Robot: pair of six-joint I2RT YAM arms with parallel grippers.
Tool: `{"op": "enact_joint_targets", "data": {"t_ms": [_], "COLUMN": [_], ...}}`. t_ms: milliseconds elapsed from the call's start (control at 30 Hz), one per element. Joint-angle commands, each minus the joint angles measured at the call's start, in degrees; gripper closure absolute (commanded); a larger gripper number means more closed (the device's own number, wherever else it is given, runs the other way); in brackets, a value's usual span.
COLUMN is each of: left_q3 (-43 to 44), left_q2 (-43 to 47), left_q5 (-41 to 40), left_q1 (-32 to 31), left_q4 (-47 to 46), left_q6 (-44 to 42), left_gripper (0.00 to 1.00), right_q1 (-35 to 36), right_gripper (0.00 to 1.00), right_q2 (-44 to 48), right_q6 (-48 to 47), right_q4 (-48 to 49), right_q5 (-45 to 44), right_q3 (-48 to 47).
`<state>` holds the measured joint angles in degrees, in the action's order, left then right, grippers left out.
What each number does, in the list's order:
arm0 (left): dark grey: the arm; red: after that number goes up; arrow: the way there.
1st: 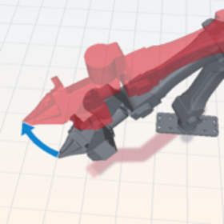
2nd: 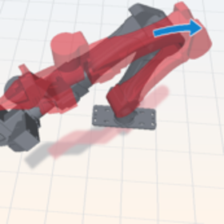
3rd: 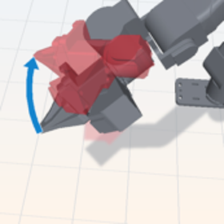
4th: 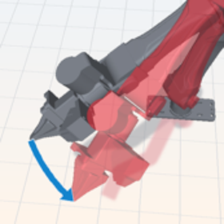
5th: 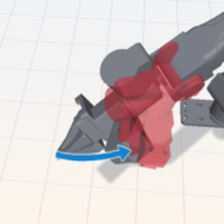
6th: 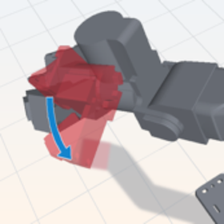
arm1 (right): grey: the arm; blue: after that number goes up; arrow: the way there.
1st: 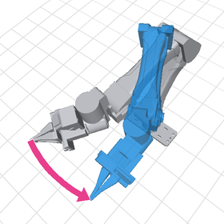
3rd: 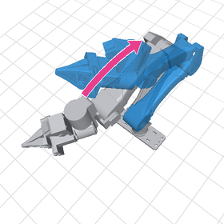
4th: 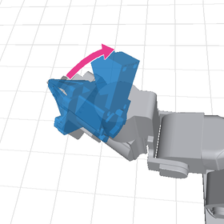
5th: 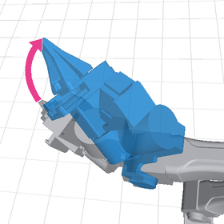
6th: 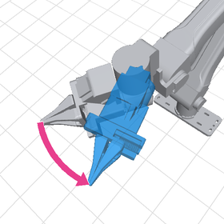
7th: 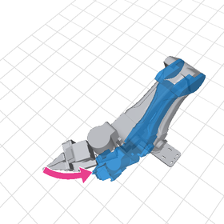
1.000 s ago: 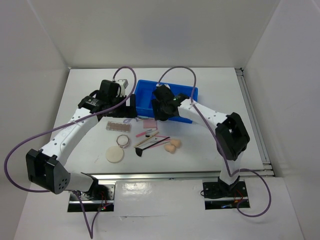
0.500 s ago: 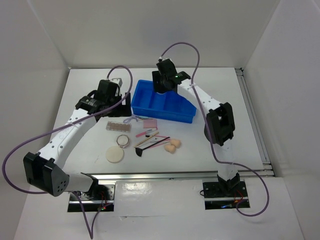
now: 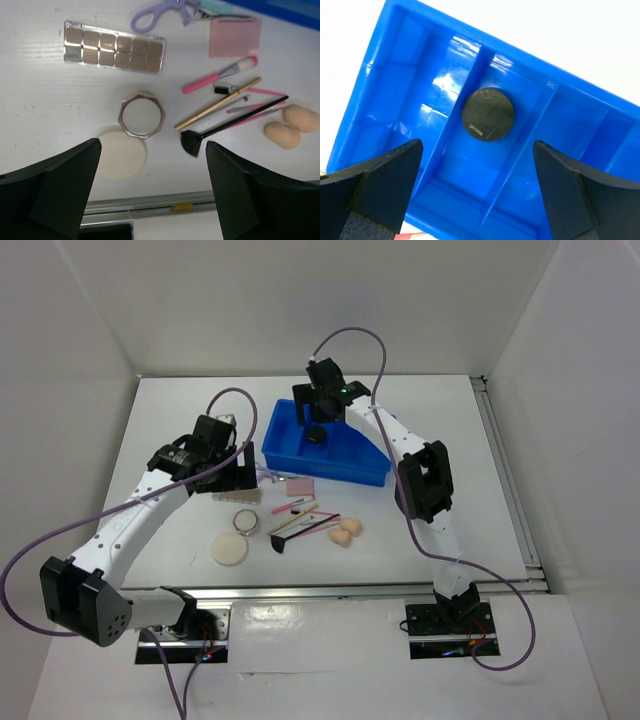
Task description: Organize the makeup
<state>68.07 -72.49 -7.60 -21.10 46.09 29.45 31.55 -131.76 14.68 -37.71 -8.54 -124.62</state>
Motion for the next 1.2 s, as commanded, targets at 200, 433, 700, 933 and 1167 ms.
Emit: {"op": "enact_joint_targets", "data": {"t_ms": [200,433,700,933,1167], "left_q3": [-6.4,-10.1,-8.7,-7.0,-8.3], "left_q2": [-2.1,-7.4,-14.4,-19.6,-21.5], "left_q5": [2.8,5.7,2.6,0.4,-1.5], "left_q1": [-0.3,-0.3,-0.3,-0.3,-0.3], "left_q4": [-0.5,-4.3,-4.9,-4.2,-5.5], "left_q6": [2.2,3.9,6.6,7.8,6.7], "left_gripper": [0.0,0.0,0.0,0.0,0.0], "right_q1": [-5.0,-9.7,-10.2,-10.2,-10.2], "right_gripper": [0.07,0.07,0.01,0.01,0.01], "right_q2": [22.9,40.3,44.9,45.5,46.0], "right_q6": [0.7,3.4,4.0,3.3,3.3], "right_q4": [1.3,1.3,-1.3,-3.0,-3.0], "right_q5": [-3.4,-4.1,-4.1,-5.3,-5.3], "right_q3": [15.3,33.8,38.9,38.9,38.9]}}
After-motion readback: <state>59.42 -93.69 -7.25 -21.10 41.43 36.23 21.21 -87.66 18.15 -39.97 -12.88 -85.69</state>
